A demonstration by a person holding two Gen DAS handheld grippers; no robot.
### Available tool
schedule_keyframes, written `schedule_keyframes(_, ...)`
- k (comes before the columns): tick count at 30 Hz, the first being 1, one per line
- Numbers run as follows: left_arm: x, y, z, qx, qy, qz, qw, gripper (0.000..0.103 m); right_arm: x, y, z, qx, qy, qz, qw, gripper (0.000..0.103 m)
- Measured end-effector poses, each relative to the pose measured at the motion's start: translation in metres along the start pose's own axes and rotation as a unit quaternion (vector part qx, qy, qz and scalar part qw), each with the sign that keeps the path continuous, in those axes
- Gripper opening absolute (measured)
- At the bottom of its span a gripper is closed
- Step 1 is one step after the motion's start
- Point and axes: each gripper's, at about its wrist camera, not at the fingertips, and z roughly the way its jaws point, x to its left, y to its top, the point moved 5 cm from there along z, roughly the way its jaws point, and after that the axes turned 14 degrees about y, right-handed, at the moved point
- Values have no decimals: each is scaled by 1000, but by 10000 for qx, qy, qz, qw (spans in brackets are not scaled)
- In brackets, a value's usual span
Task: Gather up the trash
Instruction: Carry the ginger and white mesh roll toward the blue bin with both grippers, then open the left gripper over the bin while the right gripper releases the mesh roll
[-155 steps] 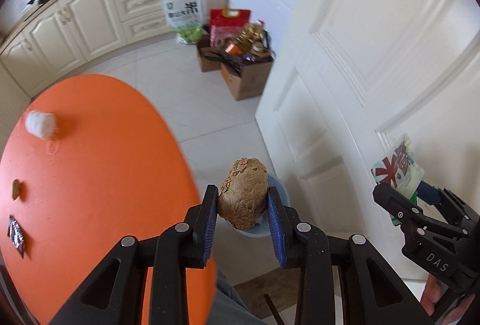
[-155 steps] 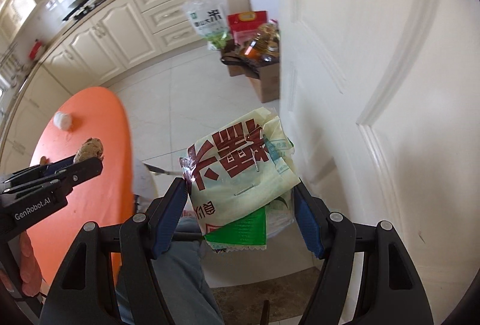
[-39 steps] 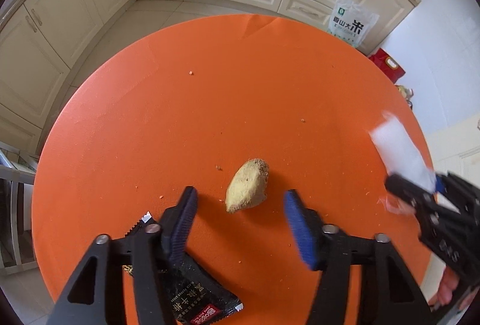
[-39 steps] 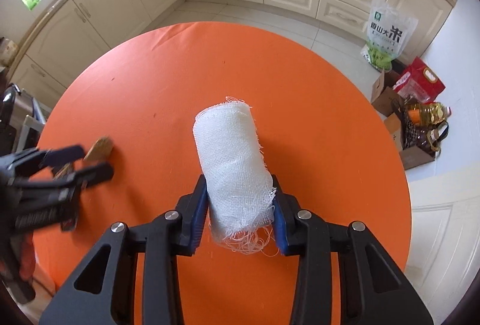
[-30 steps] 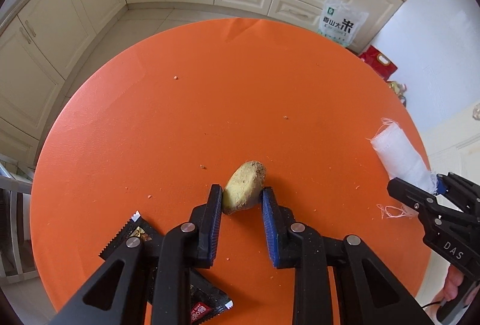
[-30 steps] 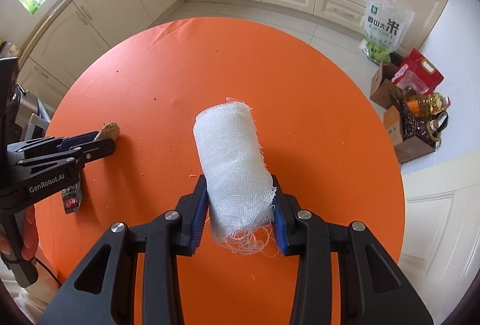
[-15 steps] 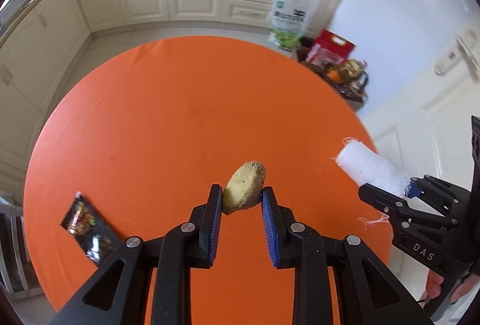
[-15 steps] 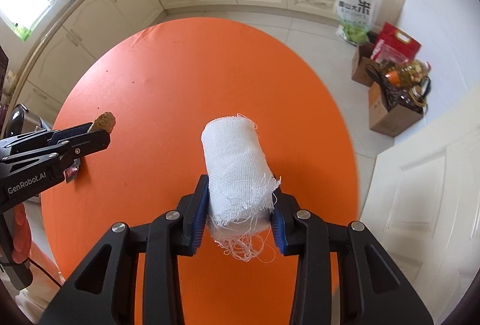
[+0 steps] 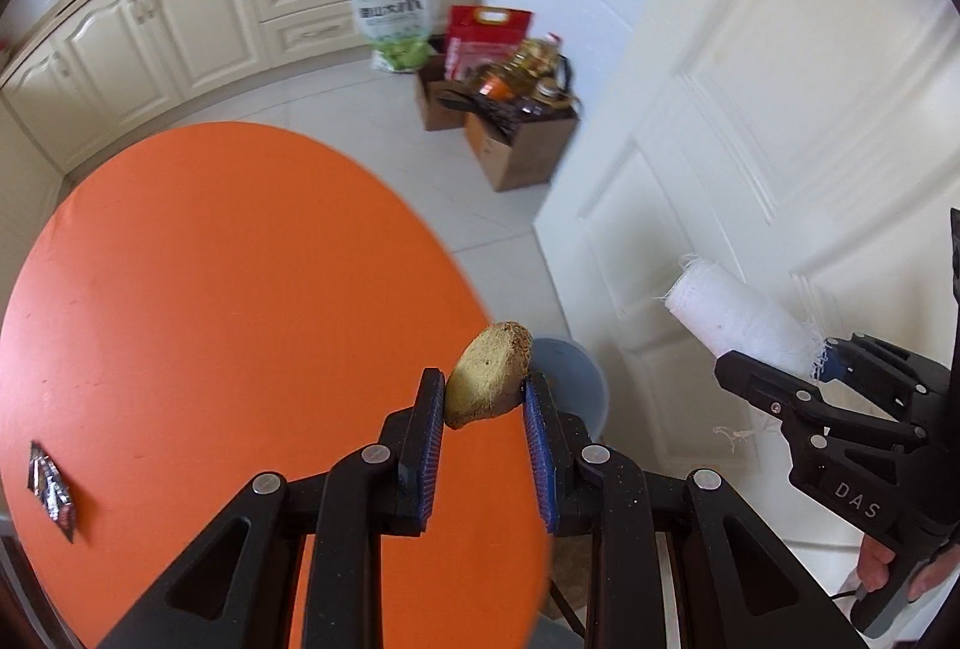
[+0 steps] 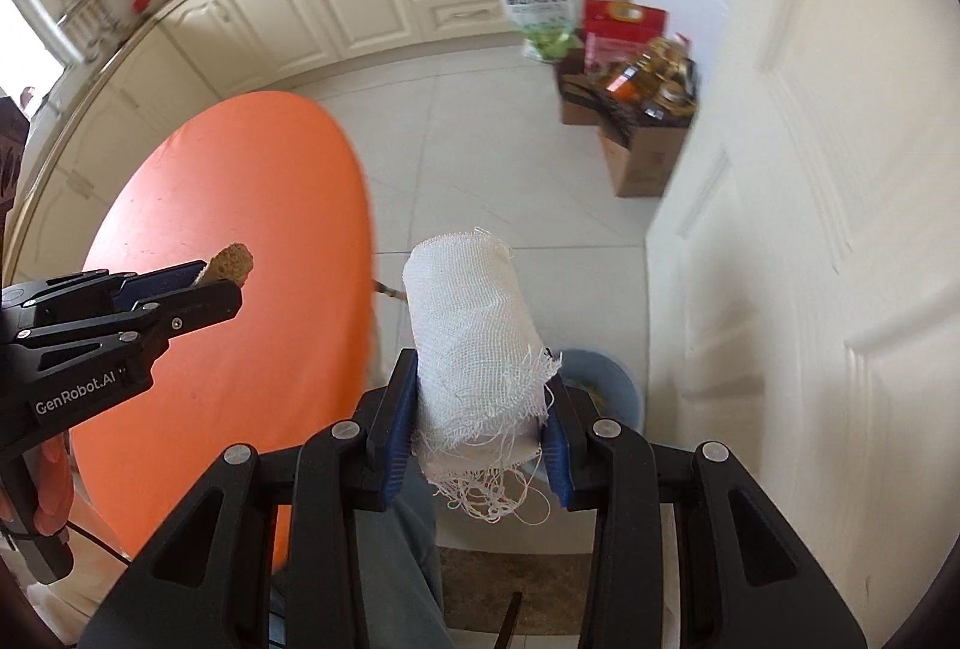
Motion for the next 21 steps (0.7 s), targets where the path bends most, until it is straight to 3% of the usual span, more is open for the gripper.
schedule_keyframes(10,-74,10,13,256,-167,688,9972,22,-79,-53,-29,-85,-274,761,9967,37)
schedule_keyframes(21,-144,25,52,550,15,1219,9910,23,-115,-99,-38,105,-429,1091,9931,37)
